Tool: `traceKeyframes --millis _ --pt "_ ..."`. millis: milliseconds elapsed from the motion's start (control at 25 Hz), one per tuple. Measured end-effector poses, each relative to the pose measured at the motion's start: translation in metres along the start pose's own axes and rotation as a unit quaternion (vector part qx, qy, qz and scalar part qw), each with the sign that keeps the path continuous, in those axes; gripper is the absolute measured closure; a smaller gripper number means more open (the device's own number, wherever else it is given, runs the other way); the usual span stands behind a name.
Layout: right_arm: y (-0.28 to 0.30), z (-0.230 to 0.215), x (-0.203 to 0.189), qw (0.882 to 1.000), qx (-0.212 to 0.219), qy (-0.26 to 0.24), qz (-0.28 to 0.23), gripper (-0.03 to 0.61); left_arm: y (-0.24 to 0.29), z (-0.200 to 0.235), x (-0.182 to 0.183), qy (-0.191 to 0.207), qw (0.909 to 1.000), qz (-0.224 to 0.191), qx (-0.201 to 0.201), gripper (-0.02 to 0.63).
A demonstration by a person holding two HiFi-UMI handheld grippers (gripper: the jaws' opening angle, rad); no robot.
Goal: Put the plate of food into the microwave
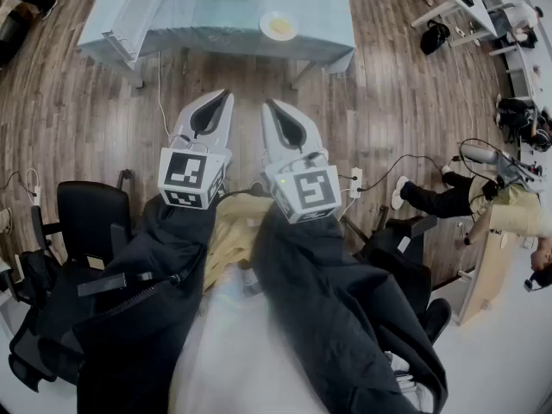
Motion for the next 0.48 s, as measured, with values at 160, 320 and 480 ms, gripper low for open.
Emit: traceKeyframes --millis 160,320,480 --pt "-0.002 -0.002 0.000 1.000 -0.004 0.006 -0.003 0.583 0.003 -0.002 -0.001 -0.001 1.0000 0.004 -0.007 0.618" --pt "-0.007 -0.004 -0.009 1.000 -0.018 0.010 -0.002 0.581 0.001 -0.005 -0.008 -0.001 0.9999 0.007 -0.013 0.618" --pt "0.000 0.011 -0.019 0.999 -0.030 0.019 0.015 0.581 -0.010 0.010 -0.018 -0.008 0.9996 0.018 -0.022 0.617"
Point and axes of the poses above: the fingertips, and each gripper's own axes: y forward along the fingers, z to its left, x out of its top, the point moved 7 cm from there along -y, backward along the fingers, and after that the axes turned 11 degrees about -x, right-handed, at the moved point
